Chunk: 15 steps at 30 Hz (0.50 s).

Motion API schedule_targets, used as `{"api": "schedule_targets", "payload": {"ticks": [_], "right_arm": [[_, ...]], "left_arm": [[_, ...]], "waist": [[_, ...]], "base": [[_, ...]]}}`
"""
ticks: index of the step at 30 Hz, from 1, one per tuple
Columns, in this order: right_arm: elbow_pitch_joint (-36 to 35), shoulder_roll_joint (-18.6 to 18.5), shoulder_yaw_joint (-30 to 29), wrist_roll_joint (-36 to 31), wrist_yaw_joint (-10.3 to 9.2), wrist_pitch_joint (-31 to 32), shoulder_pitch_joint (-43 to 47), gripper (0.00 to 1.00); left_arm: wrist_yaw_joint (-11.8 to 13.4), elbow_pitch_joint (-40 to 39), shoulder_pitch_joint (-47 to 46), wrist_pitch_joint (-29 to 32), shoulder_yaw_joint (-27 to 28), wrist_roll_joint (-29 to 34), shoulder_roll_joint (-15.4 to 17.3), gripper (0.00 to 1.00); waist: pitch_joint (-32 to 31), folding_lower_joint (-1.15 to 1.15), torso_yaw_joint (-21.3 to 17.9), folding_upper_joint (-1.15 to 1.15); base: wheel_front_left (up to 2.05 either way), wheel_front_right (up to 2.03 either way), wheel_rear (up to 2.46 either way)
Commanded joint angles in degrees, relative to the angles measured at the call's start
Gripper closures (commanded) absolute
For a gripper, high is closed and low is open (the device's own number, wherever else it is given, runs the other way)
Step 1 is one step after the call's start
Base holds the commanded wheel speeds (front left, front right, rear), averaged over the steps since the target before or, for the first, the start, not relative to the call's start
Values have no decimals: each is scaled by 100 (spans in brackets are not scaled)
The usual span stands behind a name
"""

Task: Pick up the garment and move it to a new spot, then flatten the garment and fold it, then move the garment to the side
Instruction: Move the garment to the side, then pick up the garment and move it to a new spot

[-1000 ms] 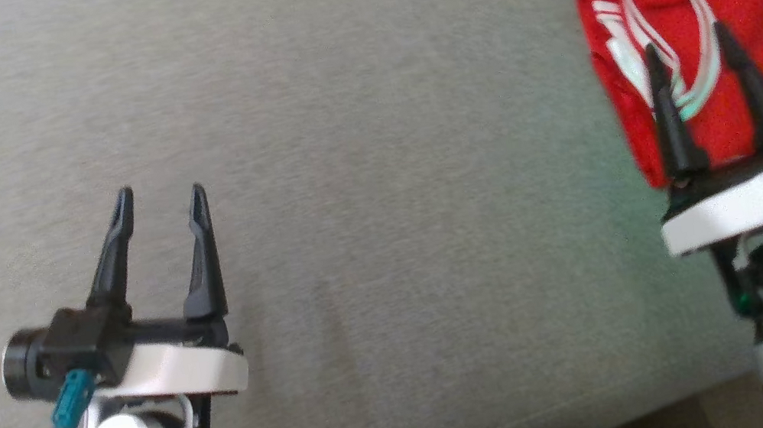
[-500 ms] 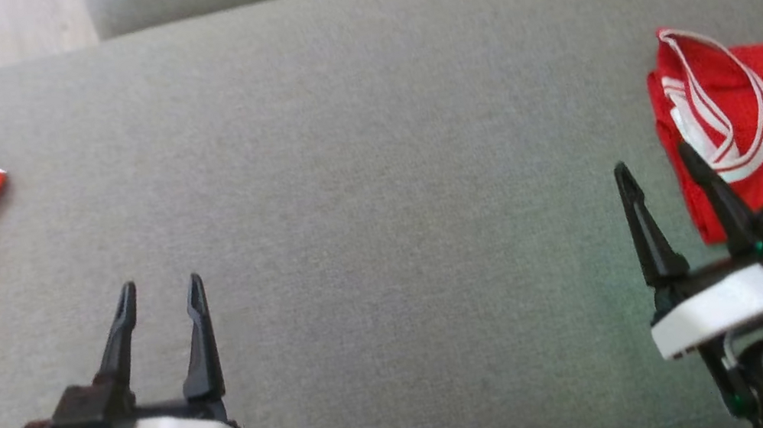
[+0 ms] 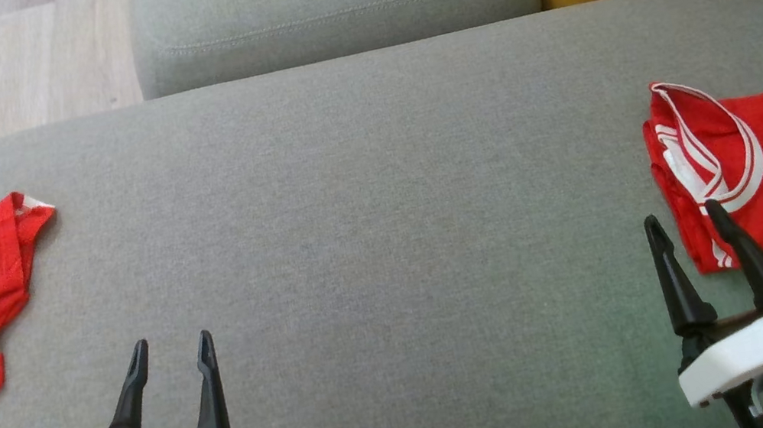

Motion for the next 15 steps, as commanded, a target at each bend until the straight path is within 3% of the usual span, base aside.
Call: {"api": "schedule_targets", "payload": {"ticks": [1,15], "right_arm": [[-247,-17,107,89,37,20,-96,0],[-251,-16,95,182,37,21,-60,0]], "left_arm": [[27,-191,-170,-19,209,-54,114,0],[106,-274,-162,48,175,-56,179,0]], "waist": [[-40,1,-2,0],[-49,1,-41,0]], "base": [[0,0,0],[0,0,0]]}}
